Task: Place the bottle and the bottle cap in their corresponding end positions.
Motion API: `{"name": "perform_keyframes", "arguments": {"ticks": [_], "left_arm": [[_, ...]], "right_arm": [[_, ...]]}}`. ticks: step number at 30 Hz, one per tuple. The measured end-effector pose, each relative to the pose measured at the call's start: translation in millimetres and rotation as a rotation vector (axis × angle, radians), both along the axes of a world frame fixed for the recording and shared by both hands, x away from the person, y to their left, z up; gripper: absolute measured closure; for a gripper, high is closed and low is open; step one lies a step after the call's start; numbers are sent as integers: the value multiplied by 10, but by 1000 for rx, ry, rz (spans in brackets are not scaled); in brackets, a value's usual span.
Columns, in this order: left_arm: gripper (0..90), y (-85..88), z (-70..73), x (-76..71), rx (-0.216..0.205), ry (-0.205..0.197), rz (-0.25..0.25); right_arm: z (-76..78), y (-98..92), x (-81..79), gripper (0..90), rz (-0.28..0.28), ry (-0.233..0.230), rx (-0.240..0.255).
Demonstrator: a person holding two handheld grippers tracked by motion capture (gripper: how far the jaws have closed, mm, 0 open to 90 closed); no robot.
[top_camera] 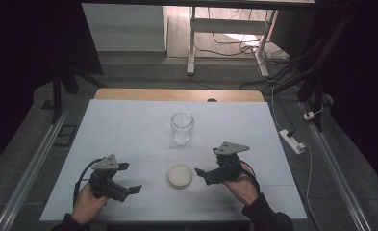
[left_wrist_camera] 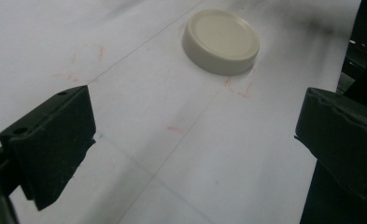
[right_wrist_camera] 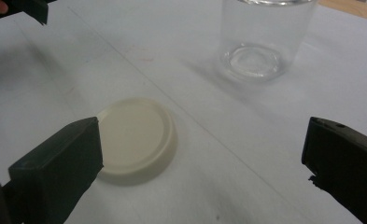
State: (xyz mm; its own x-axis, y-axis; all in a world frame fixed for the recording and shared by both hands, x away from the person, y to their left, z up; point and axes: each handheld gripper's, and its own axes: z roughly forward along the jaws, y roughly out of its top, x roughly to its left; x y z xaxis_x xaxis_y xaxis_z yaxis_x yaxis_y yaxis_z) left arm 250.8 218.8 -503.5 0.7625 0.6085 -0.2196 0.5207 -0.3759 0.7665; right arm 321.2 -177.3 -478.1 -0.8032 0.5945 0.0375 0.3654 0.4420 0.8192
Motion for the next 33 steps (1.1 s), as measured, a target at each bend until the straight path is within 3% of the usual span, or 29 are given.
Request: {"name": "perform_keyframes", "arguments": {"ticks": [20, 26, 33], "left_arm": [[0, 420, -62, -344, -12, 13, 125], [0, 497, -117, -424, 21, 42, 166], [0, 536, -187, -493, 94, 82, 204]], "right_arm": [[-32, -677, -427, 0, -150, 2, 9], [-100, -885, -545, 0, -219, 19, -44], [-149, -1082, -656, 0, -275, 60, -69]]}}
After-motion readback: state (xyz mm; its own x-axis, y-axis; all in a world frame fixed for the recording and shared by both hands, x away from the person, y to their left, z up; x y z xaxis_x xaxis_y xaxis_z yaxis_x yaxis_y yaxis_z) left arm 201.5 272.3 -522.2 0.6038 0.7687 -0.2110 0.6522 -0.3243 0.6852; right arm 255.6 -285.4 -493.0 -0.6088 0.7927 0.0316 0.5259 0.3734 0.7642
